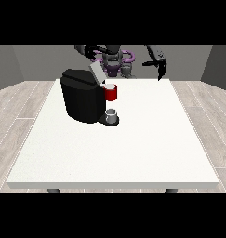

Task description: Insert the coffee pod into the coffee machine and close the lid

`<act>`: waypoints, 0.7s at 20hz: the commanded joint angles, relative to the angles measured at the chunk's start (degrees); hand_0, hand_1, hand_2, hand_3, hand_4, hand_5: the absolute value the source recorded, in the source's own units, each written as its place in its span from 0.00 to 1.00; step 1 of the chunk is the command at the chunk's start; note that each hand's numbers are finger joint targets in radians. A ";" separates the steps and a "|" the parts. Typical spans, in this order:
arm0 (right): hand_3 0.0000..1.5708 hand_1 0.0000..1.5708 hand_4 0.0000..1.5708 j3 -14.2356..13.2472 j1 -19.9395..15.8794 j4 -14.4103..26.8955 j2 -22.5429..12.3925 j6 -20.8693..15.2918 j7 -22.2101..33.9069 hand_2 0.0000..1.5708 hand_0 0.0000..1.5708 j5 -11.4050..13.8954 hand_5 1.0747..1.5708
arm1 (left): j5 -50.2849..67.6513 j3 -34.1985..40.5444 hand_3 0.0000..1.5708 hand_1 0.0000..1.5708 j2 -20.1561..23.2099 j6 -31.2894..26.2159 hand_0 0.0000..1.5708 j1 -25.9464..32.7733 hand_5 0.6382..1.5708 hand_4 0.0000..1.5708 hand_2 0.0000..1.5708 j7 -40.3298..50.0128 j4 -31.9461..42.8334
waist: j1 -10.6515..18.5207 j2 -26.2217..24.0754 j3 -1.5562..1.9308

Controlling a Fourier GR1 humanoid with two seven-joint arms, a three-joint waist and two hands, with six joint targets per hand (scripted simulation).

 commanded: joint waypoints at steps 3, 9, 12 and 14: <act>0.00 0.00 0.25 -6.01 -6.26 7.09 -0.95 0.62 -2.86 0.00 0.00 -2.21 1.00 | 1.99 0.37 0.00 0.00 1.05 -0.35 0.00 -1.46 1.00 0.19 0.00 -0.04 -1.96 | 0.61 3.91 0.01; 0.00 0.00 0.25 -9.29 -10.46 12.29 -2.91 0.39 -2.87 0.00 0.00 -2.31 1.00 | 3.08 0.73 0.00 0.00 1.06 1.36 0.00 -2.50 1.00 0.24 0.00 1.44 -1.78 | -0.28 4.17 0.00; 0.00 0.00 0.29 -13.40 -13.25 17.70 -5.69 2.23 -6.19 0.00 0.00 -4.93 1.00 | 1.97 -1.56 0.00 0.00 0.08 1.35 0.00 -0.89 1.00 0.19 0.00 2.19 -4.73 | 2.17 5.83 0.02; 0.00 0.00 0.28 -11.42 -14.92 18.29 -3.66 0.43 -3.68 0.00 0.00 -3.37 1.00 | 2.18 -0.65 0.00 0.00 1.81 0.44 0.00 -1.59 1.00 0.23 0.00 -0.19 -1.92 | 1.38 5.13 0.00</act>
